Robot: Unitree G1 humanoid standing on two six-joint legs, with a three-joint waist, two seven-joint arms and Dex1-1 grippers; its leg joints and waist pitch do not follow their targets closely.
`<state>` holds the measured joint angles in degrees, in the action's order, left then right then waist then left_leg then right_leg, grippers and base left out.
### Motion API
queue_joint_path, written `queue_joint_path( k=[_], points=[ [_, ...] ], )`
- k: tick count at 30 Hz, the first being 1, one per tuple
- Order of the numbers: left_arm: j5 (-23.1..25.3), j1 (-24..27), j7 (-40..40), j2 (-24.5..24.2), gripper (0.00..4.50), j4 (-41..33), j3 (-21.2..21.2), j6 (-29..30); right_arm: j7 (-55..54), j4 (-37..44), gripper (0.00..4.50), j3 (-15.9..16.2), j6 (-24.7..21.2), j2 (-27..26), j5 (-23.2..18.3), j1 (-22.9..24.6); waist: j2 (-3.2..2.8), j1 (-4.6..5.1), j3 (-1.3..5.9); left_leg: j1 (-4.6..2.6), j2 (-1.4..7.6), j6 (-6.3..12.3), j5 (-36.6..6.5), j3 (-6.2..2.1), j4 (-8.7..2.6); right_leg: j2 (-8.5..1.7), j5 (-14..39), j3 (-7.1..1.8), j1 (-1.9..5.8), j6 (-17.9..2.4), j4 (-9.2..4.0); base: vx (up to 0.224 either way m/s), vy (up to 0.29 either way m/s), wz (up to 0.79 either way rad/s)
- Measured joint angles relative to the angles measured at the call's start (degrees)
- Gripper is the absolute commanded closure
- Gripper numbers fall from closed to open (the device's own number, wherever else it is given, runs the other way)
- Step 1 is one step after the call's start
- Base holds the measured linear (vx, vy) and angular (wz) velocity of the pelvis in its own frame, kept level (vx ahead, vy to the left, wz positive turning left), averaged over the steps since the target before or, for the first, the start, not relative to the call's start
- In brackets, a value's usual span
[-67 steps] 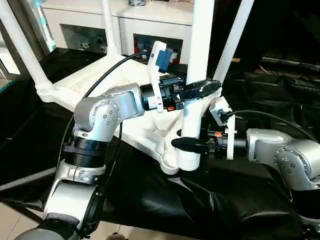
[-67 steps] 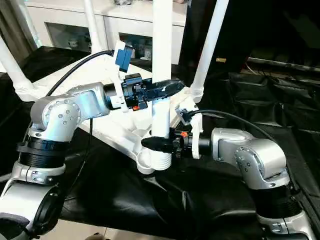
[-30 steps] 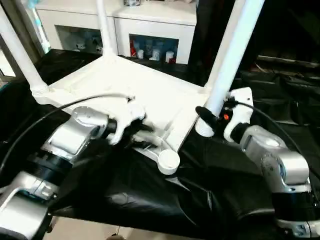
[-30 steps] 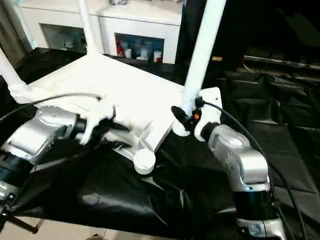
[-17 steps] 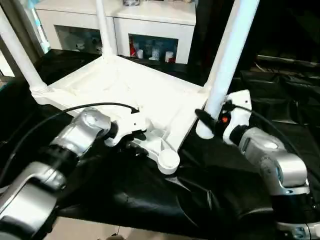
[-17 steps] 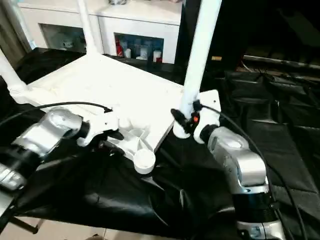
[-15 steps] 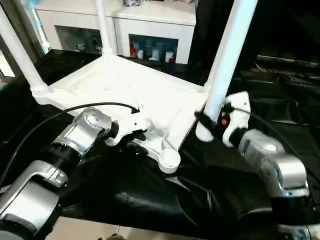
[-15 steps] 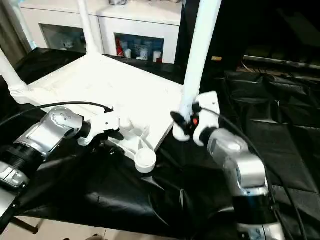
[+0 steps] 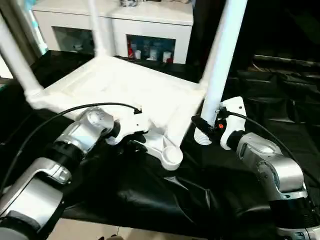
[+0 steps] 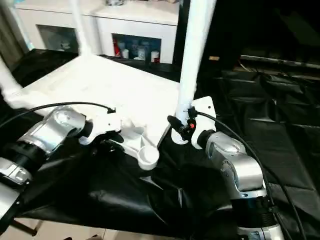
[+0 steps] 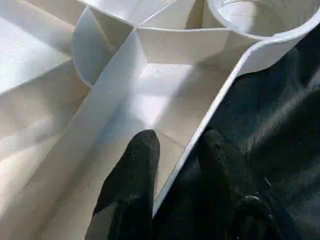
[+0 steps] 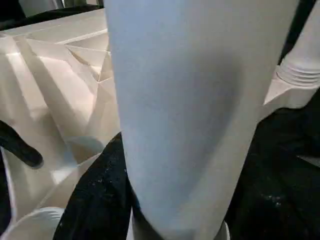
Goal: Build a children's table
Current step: Rotate table base
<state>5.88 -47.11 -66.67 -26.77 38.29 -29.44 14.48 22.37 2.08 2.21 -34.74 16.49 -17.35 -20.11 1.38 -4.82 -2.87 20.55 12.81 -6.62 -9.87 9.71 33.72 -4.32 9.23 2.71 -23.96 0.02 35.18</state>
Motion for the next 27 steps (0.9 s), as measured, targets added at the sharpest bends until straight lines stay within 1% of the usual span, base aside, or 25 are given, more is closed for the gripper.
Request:
queue_joint_path(
  k=[1,3,4,8,12,13,14,16,21,23,25,26,27],
  points=[
    [-0.2,0.02,0.58,0.67,3.31,-0.5,0.51,1.94,0.02,0.0,2.57,0.14,0.01,-0.03,0.02,0.0,0.0,0.05,0.0,-0.02,0.0,0.0,0.0,0.02,0.0,0.01,0.0,-0.03,0.0,0.0,0.0,0.0,0.0,0.0],
    [-1.89,0.65,3.52,3.2,3.41,-1.95,3.22,8.12,0.0,0.01,2.57,0.31,0.01,-0.12,0.1,0.0,0.0,0.15,0.0,-0.02,-0.01,0.01,-0.01,0.06,0.0,0.01,0.0,-0.07,-0.01,0.0,0.0,0.0,0.0,0.0],
    [-2.46,0.86,4.63,3.93,3.43,-2.36,3.91,9.5,0.0,0.01,2.57,0.46,0.01,-0.22,0.12,0.0,0.01,0.23,0.0,-0.02,0.0,0.01,-0.01,0.06,0.0,0.02,0.0,-0.06,-0.01,0.0,-0.01,0.0,0.0,0.0],
    [-4.6,2.9,11.95,8.44,3.59,-6.39,8.62,18.97,0.09,-0.02,2.57,0.4,0.0,-0.25,0.13,0.0,0.05,0.57,0.0,0.0,0.02,0.06,-0.03,0.08,-0.05,0.06,0.01,-0.07,-0.01,0.0,-0.05,0.0,0.0,0.0],
    [-5.11,5.28,14.36,9.82,3.8,-10.44,10.14,21.87,0.09,-0.24,2.57,0.38,0.0,-0.34,0.16,0.0,0.05,0.75,0.0,0.04,0.02,0.06,-0.03,0.09,-0.16,0.07,0.04,-0.07,-0.01,0.02,-0.09,0.0,0.0,0.0],
    [-5.26,6.01,14.6,10.0,3.95,-11.28,10.58,21.98,0.05,-0.24,2.57,0.38,0.0,-0.45,0.17,0.0,0.06,0.79,0.0,0.05,0.02,0.06,-0.03,0.1,-0.17,0.07,0.04,-0.07,0.0,0.02,-0.13,0.0,0.0,0.0],
    [-5.71,6.89,14.7,10.09,4.0,-12.5,10.76,21.61,0.02,-0.24,2.57,0.38,0.0,-0.57,0.18,0.0,0.06,0.79,0.01,0.05,0.01,0.07,-0.04,0.09,-0.17,0.07,0.04,-0.06,-0.01,0.03,-0.15,0.0,0.0,0.0],
    [-5.87,8.7,14.31,9.78,4.05,-13.88,10.31,18.73,0.03,-0.24,2.57,0.38,0.0,-0.67,0.17,-0.01,0.07,0.74,0.01,0.04,0.0,0.1,-0.06,0.09,-0.16,0.06,0.07,-0.06,-0.02,0.07,-0.19,0.0,0.0,0.0],
    [-3.62,11.49,12.9,7.9,4.4,-18.54,5.95,12.62,0.59,-0.99,2.57,0.22,0.03,-0.25,0.17,-0.45,0.18,0.26,0.08,0.01,-0.02,0.16,-0.09,0.07,-0.16,0.03,0.09,-0.08,0.0,0.11,-0.23,0.0,0.0,0.0],
    [-2.71,12.95,11.46,6.88,4.49,-20.09,4.77,8.38,0.64,-1.53,2.57,-0.37,0.08,0.08,0.18,-0.5,0.2,0.04,0.09,0.0,-0.02,0.16,-0.1,0.07,-0.18,0.03,0.25,-0.08,-0.01,0.36,-0.22,0.0,0.0,0.0],
    [-2.66,13.3,10.98,7.04,4.5,-19.87,4.59,5.63,0.61,-2.25,2.57,-0.74,0.16,0.11,0.21,-0.63,0.2,-0.16,0.08,0.01,-0.02,0.16,-0.1,0.08,-0.17,0.03,0.28,-0.08,-0.01,0.41,-0.21,0.0,0.0,0.0],
    [-2.67,13.4,10.97,7.4,4.05,-19.46,4.52,4.21,0.6,-2.36,2.57,-0.73,0.16,0.09,0.22,-0.64,0.21,-0.2,0.08,0.04,-0.02,0.16,-0.09,0.08,-0.17,0.03,0.28,-0.08,-0.04,0.41,-0.21,0.0,0.0,0.0],
    [-2.77,13.31,11.02,7.91,3.93,-18.83,4.65,3.65,0.6,-2.36,2.57,-0.72,0.16,0.04,0.22,-0.67,0.22,-0.32,0.07,0.05,-0.02,0.16,-0.09,0.08,-0.15,0.03,0.27,-0.07,-0.03,0.41,-0.21,0.0,0.0,0.0]
  ],
)
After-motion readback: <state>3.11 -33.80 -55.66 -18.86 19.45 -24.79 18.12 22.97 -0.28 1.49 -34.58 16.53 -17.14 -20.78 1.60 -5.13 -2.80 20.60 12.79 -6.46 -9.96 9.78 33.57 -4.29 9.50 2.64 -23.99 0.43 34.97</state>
